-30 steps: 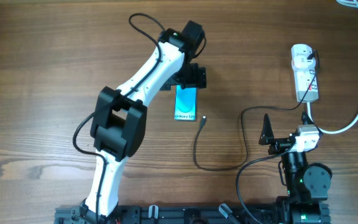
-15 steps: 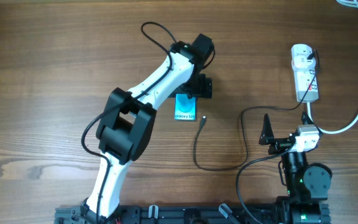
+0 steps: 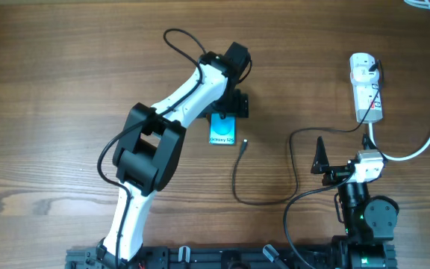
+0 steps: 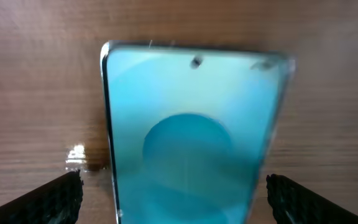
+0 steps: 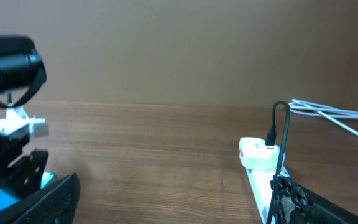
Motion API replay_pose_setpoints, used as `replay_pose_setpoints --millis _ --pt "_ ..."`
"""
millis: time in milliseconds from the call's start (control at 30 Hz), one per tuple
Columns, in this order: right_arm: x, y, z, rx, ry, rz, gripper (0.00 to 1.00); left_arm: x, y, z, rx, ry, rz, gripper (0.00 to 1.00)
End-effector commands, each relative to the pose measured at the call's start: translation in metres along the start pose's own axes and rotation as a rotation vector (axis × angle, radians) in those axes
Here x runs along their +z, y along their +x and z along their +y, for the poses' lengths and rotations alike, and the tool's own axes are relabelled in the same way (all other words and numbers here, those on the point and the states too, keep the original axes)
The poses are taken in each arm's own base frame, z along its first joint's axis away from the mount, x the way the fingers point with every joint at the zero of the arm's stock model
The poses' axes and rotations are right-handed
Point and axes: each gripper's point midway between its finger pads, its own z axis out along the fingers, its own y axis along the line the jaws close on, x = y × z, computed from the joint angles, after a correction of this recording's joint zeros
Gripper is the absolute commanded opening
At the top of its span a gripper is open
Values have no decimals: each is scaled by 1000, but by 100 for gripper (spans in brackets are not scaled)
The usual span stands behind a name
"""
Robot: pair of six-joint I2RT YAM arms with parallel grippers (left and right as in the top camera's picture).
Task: Plug charger to phone and switch on socket
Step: 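Lower the open left gripper down over the phone's bottom edge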
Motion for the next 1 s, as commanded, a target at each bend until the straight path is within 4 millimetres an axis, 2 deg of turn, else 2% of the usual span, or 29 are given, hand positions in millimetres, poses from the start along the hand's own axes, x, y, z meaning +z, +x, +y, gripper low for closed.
replay_pose_setpoints --millis 0,167,500,667,967 --pt "0 -1 0 1 3 -8 100 16 11 4 -8 -27 27 100" --pt "0 -1 0 1 3 -8 100 18 15 -2 10 -25 23 100" --pt "0 -1 0 0 3 -8 100 18 8 -22 21 54 -4 100" --pt "0 -1 0 0 3 -8 100 21 8 -7 20 -25 -19 100" --pt "0 -1 0 0 3 -8 100 34 27 5 20 -59 36 100"
